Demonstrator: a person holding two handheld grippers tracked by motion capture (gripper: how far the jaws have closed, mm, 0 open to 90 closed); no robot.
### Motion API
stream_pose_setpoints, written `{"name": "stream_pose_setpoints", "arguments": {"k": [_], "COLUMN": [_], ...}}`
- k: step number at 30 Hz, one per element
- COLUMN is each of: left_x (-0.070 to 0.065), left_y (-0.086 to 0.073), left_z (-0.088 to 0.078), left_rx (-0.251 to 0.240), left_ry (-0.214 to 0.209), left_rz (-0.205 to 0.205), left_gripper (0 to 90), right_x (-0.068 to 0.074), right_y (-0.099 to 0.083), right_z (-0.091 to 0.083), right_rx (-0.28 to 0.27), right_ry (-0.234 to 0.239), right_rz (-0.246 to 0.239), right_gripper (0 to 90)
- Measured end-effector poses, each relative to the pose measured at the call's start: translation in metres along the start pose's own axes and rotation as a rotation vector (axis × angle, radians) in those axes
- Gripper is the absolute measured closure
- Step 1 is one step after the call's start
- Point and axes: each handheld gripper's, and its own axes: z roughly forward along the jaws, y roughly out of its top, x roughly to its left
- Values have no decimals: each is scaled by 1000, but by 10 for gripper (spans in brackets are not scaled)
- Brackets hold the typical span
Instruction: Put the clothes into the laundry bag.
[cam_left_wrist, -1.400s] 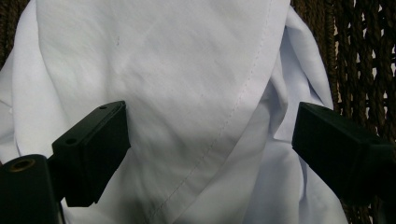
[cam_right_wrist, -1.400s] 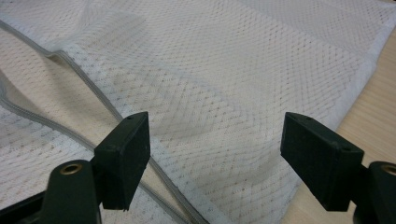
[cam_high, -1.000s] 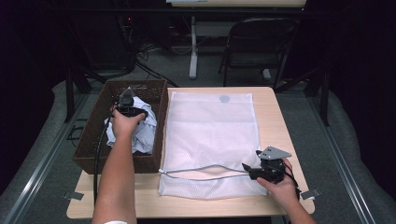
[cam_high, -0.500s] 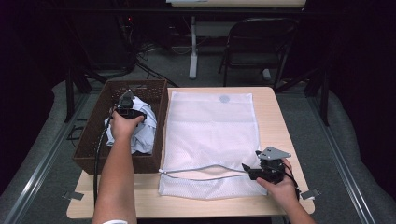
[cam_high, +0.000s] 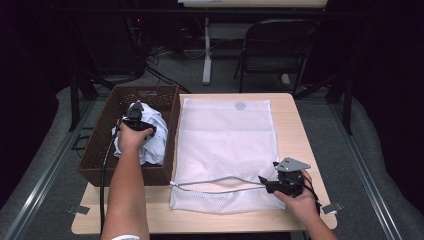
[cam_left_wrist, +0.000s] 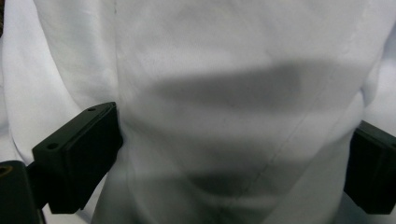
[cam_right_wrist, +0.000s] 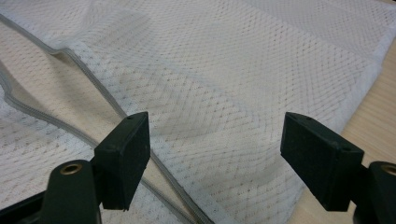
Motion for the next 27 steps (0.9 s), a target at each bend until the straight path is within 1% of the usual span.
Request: {"name": "stream_pose_setpoints", "arguments": {"k": [3, 7, 13, 15, 20, 21, 23, 27], "left_x": [0, 0, 1, 0, 0, 0, 0, -1], "left_y": [0, -1, -2, -2, -2, -2, -2, -3], "left_z": [1, 2, 3, 1, 2, 2, 1, 0], "left_rx": [-2, -2, -3, -4, 2, 1, -1, -9], "left_ry": [1, -3, -8, -9, -15, -14, -11, -14], "left_rz": [-2, 11, 11, 14, 5, 9, 20, 28], "left_gripper": [28, 26, 28, 81, 98, 103, 160, 210], "right_x": [0, 0, 1, 0, 0, 0, -1, -1], "right_y": [0, 0, 0, 0, 0, 0, 0, 0], "right_z": [0, 1, 1, 1, 0, 0, 0, 1], "right_rx": [-2, 1, 3, 2, 0, 2, 2, 6], "right_ry": [0, 0, 0, 1, 2, 1, 1, 3], "right_rz": [-2, -4, -6, -10, -7, -4, -4, -6], "right_gripper": [240, 240, 241, 241, 240, 242, 242, 245]}}
